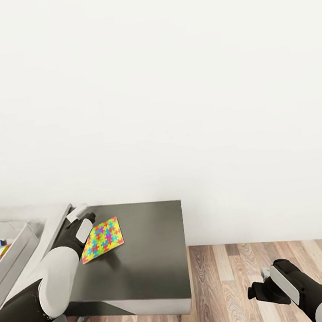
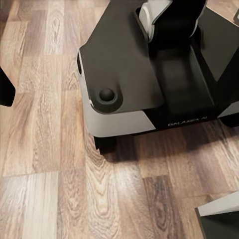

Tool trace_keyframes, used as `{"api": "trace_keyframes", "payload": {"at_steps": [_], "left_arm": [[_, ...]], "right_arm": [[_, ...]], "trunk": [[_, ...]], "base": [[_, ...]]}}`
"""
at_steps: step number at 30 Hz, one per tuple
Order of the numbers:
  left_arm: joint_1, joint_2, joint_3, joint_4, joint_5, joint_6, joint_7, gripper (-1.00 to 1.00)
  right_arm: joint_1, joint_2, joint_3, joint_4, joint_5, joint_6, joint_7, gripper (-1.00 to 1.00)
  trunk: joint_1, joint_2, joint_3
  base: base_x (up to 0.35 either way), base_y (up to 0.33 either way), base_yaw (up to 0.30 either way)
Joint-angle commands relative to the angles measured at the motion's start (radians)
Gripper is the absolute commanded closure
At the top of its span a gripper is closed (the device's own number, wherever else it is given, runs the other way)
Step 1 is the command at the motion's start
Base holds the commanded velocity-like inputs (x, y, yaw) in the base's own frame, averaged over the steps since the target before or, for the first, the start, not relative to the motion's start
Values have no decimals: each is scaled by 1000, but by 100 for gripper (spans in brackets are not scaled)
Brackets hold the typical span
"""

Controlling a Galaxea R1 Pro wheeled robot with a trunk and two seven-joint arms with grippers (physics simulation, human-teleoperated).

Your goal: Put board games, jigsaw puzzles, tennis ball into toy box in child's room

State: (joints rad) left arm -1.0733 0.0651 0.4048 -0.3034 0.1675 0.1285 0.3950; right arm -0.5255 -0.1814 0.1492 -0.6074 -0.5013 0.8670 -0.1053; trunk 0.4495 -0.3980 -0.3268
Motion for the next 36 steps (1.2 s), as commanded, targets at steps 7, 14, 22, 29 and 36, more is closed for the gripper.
{"api": "trace_keyframes", "payload": {"at_steps": [7, 14, 22, 29, 36], "left_arm": [[0, -2, -1, -2, 9, -7, 46, -100], [0, -7, -2, -2, 10, -10, 93, -100], [0, -12, -4, -2, 9, -64, 100, -100], [0, -12, -5, -2, 9, -78, 94, -100], [0, -12, -6, -2, 8, -80, 86, -100]], "right_arm": [[-1, -2, 6, -2, -11, 3, -10, -100], [-1, -2, 6, -2, -11, 3, -10, -100], [-1, -1, 7, -2, -10, 3, -10, -100], [-1, -2, 6, -2, -10, 3, -10, -100], [-1, -3, 6, -2, -10, 3, -10, -100]], "trunk": [[1, -2, -13], [1, -2, -25], [1, -2, -38], [1, -2, -49], [1, -2, -61]], "base": [[0, 0, 0], [0, 0, 0], [0, 0, 0], [0, 0, 0], [0, 0, 0]]}}
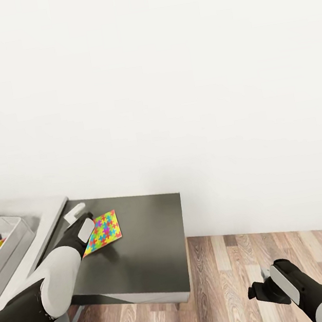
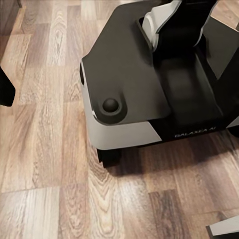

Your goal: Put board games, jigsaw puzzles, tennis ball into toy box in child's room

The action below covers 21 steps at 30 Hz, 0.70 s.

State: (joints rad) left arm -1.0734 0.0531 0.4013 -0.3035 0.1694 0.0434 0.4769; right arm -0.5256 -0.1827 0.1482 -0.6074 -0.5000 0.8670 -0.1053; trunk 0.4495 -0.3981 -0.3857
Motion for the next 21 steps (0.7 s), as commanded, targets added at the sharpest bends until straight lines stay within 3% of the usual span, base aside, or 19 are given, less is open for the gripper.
{"api": "trace_keyframes", "payload": {"at_steps": [1, 11, 21], "left_arm": [[0, 0, -2, -2, 7, 4, 3, -100], [0, -1, -3, -2, 7, 0, 1, -100], [0, -1, -6, 0, 6, -61, -23, -100]], "right_arm": [[-1, -1, 7, -2, -11, 3, -10, -100], [-1, -1, 13, -2, -1, 2, -10, -100], [-1, -1, 44, -2, 34, 1, -8, -100]], "trunk": [[0, -2, -3], [0, -2, -20], [0, -2, -36]], "base": [[0, 0, 0], [0, 0, 0], [0, 0, 0]]}}
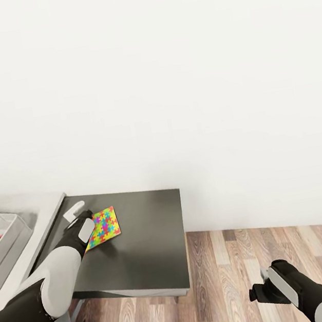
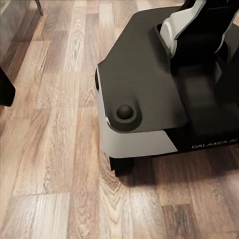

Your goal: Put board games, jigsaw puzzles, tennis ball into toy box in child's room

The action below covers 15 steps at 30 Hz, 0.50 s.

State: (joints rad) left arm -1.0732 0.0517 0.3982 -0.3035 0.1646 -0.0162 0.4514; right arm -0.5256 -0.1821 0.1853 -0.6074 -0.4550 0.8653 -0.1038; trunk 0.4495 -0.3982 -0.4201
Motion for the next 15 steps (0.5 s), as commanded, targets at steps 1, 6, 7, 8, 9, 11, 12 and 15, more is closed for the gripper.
{"api": "trace_keyframes", "payload": {"at_steps": [1, 6, 7, 8, 9, 11, 12, 15], "left_arm": [[-1, 0, -3, 0, 10, -2, 0, -100], [-1, -3, -4, -1, 9, -6, -24, -100], [-1, -3, -4, -1, 8, -6, -30, -100], [0, -3, -4, -1, 8, -6, -33, -100], [0, -3, -4, -1, 8, -9, -37, -100], [0, -3, -4, -1, 8, -24, -41, -100], [0, -3, -4, -1, 8, -28, -42, -100], [0, -3, -4, -1, 9, -42, -44, -100]], "right_arm": [[-1, -2, 7, -2, -11, 3, -10, -100], [-1, -1, 8, -2, -10, 3, -10, -100], [-1, -1, 8, -2, -10, 3, -10, -100], [-1, -1, 8, -2, -10, 3, -10, -100], [-1, -1, 8, -2, -10, 3, -10, -100], [-1, -1, 8, -2, -10, 3, -10, -100], [-1, -1, 8, -2, -10, 3, -10, -100], [-1, -1, 8, -2, -10, 3, -10, -100]], "trunk": [[0, -2, -3], [0, -2, -11], [0, -2, -13], [0, -2, -15], [0, -2, -16], [0, -2, -20], [0, -2, -21], [0, -2, -26]], "base": [[0, 0, 0], [0, 0, 0], [0, 0, 0], [0, 0, 0], [0, 0, 0], [0, 0, 0], [0, 0, 0], [0, 0, 0]]}}
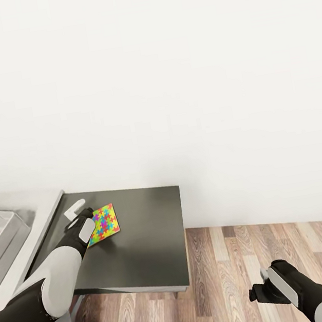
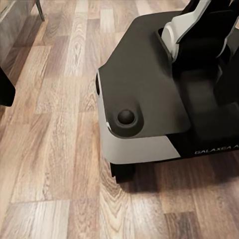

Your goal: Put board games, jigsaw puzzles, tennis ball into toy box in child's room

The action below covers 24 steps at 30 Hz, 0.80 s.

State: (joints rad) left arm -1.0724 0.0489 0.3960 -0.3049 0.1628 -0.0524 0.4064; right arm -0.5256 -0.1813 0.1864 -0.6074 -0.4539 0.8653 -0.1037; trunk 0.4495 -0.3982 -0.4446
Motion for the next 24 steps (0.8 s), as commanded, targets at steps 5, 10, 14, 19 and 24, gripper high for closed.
{"api": "trace_keyframes", "payload": {"at_steps": [5, 10, 14, 19, 24], "left_arm": [[0, 0, -2, 1, 10, -13, 0, -100], [0, 1, -2, 0, 11, -15, 0, -100], [0, 1, -2, 0, 11, -16, 0, -100], [0, 0, -2, 1, 11, -16, 0, -100], [0, 0, -2, 0, 11, -16, 0, -100]], "right_arm": [[-1, 0, 8, -2, -11, 3, -10, -100], [-1, 0, 8, -2, -11, 2, -11, -100], [-1, 0, 8, -2, -11, -11, -10, -100], [-1, 0, 8, -2, -11, -19, -9, -100], [-1, 0, 8, -2, -11, -20, -9, -100]], "trunk": [[0, -2, -10], [0, -2, -18], [0, -2, -24], [0, -2, -33], [0, -2, -41]], "base": [[0, 0, 0], [0, 0, 0], [0, 0, 0], [0, 0, 0], [0, 0, 0]]}}
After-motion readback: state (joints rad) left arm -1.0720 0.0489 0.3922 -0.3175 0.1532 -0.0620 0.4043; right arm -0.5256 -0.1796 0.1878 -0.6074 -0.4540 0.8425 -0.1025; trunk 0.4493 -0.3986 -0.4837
